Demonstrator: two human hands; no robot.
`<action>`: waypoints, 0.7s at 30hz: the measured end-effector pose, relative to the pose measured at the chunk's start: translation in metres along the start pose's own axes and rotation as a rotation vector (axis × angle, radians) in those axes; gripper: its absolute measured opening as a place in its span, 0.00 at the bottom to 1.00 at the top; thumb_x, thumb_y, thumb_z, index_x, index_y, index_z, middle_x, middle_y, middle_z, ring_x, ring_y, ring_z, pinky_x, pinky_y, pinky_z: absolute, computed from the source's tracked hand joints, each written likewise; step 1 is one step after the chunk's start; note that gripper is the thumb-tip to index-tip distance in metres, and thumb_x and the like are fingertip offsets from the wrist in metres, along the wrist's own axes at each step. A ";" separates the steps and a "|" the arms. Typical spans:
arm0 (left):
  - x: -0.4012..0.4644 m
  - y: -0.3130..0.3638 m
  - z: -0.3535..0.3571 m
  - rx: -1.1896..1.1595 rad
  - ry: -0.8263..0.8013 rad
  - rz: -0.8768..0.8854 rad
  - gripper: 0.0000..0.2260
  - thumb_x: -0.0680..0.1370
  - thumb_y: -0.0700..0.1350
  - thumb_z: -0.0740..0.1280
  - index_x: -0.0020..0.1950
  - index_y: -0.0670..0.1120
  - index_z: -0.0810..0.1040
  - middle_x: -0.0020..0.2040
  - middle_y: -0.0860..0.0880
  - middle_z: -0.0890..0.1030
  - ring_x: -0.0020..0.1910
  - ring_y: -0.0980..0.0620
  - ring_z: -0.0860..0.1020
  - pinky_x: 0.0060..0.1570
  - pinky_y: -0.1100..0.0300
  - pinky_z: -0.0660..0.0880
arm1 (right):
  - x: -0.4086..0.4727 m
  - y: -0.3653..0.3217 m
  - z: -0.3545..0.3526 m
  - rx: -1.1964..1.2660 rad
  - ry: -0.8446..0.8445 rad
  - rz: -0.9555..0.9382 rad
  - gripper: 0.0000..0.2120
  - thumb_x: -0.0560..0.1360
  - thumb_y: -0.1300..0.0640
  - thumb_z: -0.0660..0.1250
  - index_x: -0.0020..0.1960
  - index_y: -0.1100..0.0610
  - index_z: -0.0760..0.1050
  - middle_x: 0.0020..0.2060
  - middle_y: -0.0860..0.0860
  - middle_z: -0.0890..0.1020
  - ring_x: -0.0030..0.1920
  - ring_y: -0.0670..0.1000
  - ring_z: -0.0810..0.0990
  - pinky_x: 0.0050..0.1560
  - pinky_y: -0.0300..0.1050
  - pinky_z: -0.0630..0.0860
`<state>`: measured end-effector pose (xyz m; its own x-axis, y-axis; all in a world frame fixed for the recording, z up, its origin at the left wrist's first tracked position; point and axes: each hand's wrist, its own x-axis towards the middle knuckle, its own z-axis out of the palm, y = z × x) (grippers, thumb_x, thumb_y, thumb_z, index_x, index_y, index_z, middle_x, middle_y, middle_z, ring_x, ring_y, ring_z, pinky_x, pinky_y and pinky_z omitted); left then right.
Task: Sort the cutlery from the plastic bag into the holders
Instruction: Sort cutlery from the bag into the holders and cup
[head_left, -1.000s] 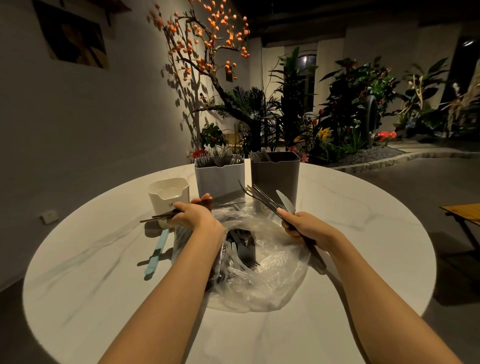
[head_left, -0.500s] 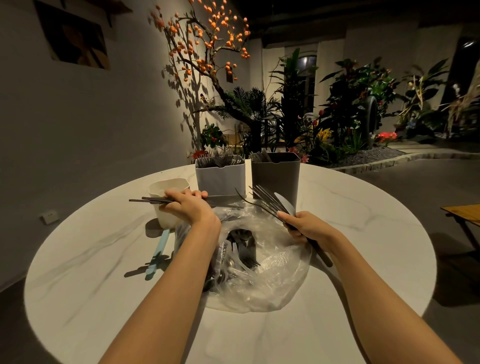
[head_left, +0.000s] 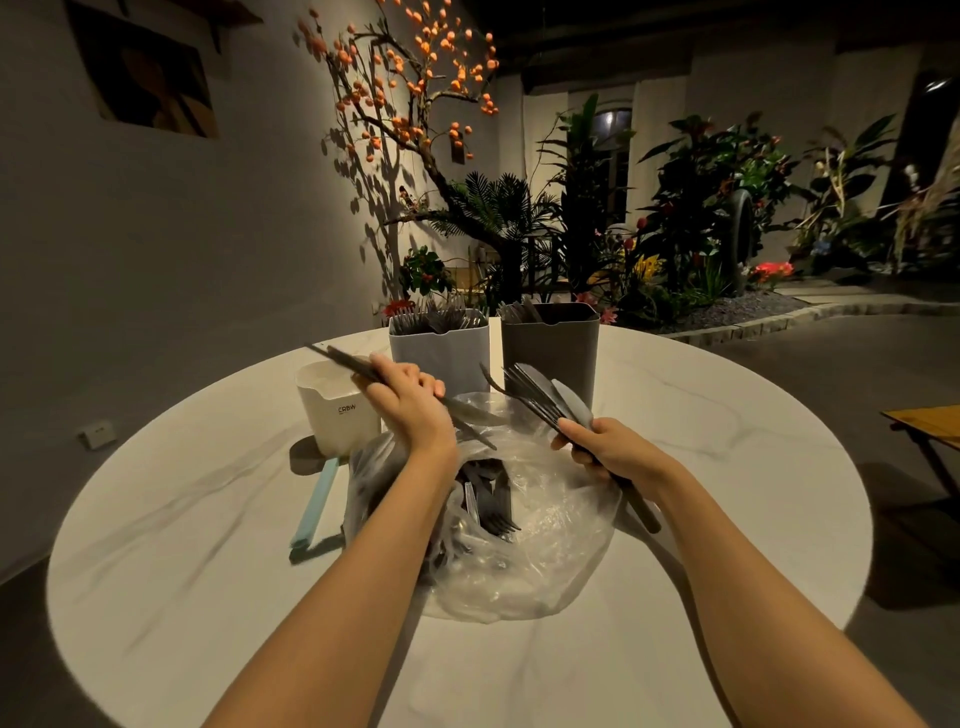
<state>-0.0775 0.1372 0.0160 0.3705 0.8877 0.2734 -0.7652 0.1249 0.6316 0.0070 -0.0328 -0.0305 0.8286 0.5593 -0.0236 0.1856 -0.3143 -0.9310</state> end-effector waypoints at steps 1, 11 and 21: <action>-0.003 0.002 0.002 0.028 -0.065 0.075 0.13 0.85 0.46 0.52 0.41 0.46 0.61 0.30 0.53 0.63 0.25 0.59 0.61 0.25 0.64 0.61 | 0.000 0.000 0.000 -0.007 -0.010 -0.002 0.16 0.81 0.48 0.59 0.47 0.59 0.79 0.29 0.49 0.70 0.27 0.45 0.64 0.29 0.33 0.65; -0.022 -0.012 -0.008 0.615 -0.798 0.918 0.09 0.84 0.50 0.52 0.51 0.46 0.65 0.36 0.50 0.71 0.35 0.60 0.66 0.36 0.71 0.70 | -0.005 -0.010 0.004 0.000 -0.044 -0.025 0.13 0.80 0.50 0.61 0.44 0.58 0.75 0.32 0.51 0.76 0.28 0.46 0.68 0.30 0.34 0.69; 0.001 -0.022 -0.021 1.128 -1.130 1.239 0.08 0.80 0.49 0.57 0.53 0.49 0.73 0.39 0.50 0.80 0.34 0.48 0.78 0.31 0.54 0.77 | -0.008 -0.010 -0.003 0.223 -0.223 0.030 0.12 0.83 0.54 0.57 0.47 0.60 0.72 0.28 0.50 0.68 0.26 0.45 0.62 0.25 0.34 0.63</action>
<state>-0.0714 0.1449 -0.0132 0.4487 -0.4172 0.7903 -0.3754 -0.8905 -0.2570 0.0002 -0.0369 -0.0198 0.6911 0.7145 -0.1089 0.0216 -0.1710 -0.9850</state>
